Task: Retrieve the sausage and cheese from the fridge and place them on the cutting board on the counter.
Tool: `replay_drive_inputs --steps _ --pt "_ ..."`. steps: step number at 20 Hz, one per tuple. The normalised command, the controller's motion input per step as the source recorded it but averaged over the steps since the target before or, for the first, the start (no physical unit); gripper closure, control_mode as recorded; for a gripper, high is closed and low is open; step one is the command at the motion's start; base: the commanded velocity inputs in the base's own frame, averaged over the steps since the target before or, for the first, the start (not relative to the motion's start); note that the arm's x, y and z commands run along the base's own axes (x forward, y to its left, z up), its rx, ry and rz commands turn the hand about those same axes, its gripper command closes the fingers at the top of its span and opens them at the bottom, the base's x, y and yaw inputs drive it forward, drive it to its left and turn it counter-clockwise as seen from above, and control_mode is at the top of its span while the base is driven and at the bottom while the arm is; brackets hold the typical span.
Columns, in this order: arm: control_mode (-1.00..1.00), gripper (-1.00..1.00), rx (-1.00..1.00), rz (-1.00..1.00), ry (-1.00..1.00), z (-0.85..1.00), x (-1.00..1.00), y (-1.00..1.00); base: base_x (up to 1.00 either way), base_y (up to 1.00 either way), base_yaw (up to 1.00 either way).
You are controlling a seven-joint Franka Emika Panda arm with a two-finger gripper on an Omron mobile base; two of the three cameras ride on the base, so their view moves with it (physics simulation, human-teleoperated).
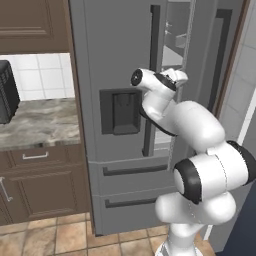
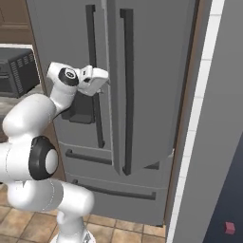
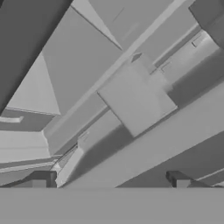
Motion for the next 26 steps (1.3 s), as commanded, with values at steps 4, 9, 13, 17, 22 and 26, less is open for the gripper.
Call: replay_drive_inputs --steps 4,9,13,17,22,26 --pt "-1.0 -1.0 0.0 -0.35 0.0 0.0 -0.1 -1.0 0.0 0.0 0.0" --pt "-1.0 -1.0 0.0 -0.38 0.0 0.0 -0.24 -1.0 0.0 0.0 0.0" --pt "-1.0 -1.0 0.0 -0.33 0.0 0.0 -0.36 -1.0 0.0 0.0 0.0" --pt "-1.0 -1.0 0.0 -0.27 -0.01 0.0 -0.51 -1.0 0.0 0.0 0.0" --pt "-1.0 -1.0 0.0 -0.19 -0.09 0.0 -0.74 -1.0 0.0 0.0 0.0" --pt "-1.0 -1.0 0.0 -0.12 -0.19 0.0 -0.93 -1.0 0.0 0.0 0.0"
